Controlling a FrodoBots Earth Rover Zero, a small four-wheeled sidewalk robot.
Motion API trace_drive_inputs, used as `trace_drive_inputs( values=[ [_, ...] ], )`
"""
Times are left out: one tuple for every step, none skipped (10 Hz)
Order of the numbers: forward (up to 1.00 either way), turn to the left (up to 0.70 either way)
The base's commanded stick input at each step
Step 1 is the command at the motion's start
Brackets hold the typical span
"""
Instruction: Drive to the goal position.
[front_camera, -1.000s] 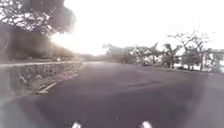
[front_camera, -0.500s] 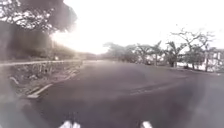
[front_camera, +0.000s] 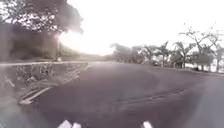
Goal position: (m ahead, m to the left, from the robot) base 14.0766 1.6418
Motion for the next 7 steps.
trace_drive_inputs(
  values=[
    [0.70, 0.00],
    [0.70, 0.00],
    [0.70, 0.00],
    [0.70, 0.00],
    [0.70, 0.00],
    [0.70, 0.00],
    [0.70, 0.00]
  ],
)
